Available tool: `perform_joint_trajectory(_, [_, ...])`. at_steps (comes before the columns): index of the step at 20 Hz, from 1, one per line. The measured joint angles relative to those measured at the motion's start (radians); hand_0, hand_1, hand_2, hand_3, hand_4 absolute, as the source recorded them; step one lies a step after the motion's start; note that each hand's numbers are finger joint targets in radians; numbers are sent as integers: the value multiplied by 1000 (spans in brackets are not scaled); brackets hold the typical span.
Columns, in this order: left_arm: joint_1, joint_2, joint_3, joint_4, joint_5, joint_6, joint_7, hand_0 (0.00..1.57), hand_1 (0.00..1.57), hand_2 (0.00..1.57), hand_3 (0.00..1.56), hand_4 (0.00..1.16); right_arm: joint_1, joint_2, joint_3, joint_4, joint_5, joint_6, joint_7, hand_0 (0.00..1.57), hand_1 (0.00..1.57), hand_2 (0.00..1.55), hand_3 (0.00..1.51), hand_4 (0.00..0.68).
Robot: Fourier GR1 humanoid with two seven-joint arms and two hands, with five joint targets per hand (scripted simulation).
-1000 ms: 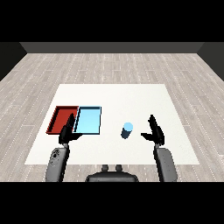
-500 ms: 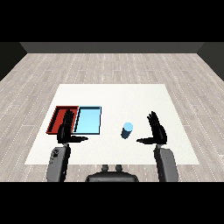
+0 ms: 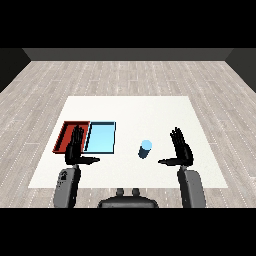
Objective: Pick the blue can and put it in the blue box
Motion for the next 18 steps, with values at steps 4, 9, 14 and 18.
perform_joint_trajectory(4, [23,-2,1,-31,-7,5,-2,0,0,0,0,0,-19,9,6,22,1,4,2,0,0,0,0,0])
perform_joint_trajectory(9, [-10,-5,13,3,7,-2,-11,0,0,0,0,0,-25,33,18,8,-16,-9,35,0,0,0,0,0])
perform_joint_trajectory(14, [-13,-12,8,-14,3,12,10,0,0,0,0,0,-79,68,43,103,-10,-44,6,0,0,0,0,0])
perform_joint_trajectory(18, [-1,-6,21,-37,21,3,19,0,0,0,0,0,-82,83,60,147,-25,-67,-13,0,0,0,0,0])
